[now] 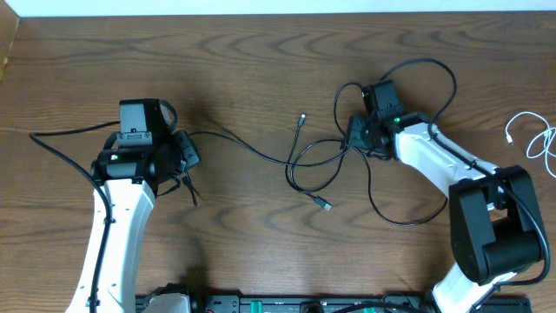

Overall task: Untangle cables
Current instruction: 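Grasp a black cable loop with the right gripper and pull it right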

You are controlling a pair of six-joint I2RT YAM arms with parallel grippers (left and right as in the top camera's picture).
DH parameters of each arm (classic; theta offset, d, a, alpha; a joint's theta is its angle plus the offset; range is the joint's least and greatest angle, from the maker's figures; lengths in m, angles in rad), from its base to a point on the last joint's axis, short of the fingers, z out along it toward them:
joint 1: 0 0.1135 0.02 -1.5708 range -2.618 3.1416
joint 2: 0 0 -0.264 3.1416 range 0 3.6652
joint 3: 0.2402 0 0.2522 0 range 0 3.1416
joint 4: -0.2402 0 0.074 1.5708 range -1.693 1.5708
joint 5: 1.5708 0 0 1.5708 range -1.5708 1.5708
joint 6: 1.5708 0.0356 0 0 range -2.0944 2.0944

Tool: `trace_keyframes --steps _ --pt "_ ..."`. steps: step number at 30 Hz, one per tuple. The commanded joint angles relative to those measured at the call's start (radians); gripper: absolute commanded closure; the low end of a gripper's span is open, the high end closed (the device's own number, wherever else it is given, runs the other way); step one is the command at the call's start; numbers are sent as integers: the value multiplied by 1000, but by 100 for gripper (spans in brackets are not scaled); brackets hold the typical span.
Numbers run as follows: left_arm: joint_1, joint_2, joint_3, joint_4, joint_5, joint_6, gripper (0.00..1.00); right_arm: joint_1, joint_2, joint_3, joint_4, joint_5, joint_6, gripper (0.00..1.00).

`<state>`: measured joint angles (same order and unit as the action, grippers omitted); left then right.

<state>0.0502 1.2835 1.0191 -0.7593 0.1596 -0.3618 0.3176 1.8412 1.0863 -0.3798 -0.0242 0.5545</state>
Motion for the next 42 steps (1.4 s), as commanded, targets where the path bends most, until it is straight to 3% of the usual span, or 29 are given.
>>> trace_keyframes --steps 1,4,7,8,13,19,24,30,36,40,42 --pt "-2 3 12 -4 9 13 92 7 -2 -48 54 26 98 54" --pt "-2 3 12 -4 9 13 93 7 -2 -77 99 26 146 66" --pt "-2 3 12 -7 9 13 93 8 -2 -81 126 24 151 95" --pt "-2 3 12 -8 9 13 93 8 -3 -79 135 13 144 99" --pt "-2 3 12 -7 9 13 92 -2 -58 -12 80 -73 -38 99" --pt "-2 3 12 1 9 13 93 -16 -230 286 -249 -222 -243 99" --pt "-2 3 12 2 9 13 92 -38 -306 444 -373 -179 -257 99" --pt "-2 3 12 2 9 13 93 -72 -344 451 -397 -134 -264 99" --pt "-2 3 12 2 9 13 92 -209 -344 470 -437 -40 -264 99" --pt "-2 3 12 2 9 13 92 -322 -343 470 -550 53 -259 99" --pt "-2 3 12 2 9 13 85 -354 -343 470 -602 50 -259 99"
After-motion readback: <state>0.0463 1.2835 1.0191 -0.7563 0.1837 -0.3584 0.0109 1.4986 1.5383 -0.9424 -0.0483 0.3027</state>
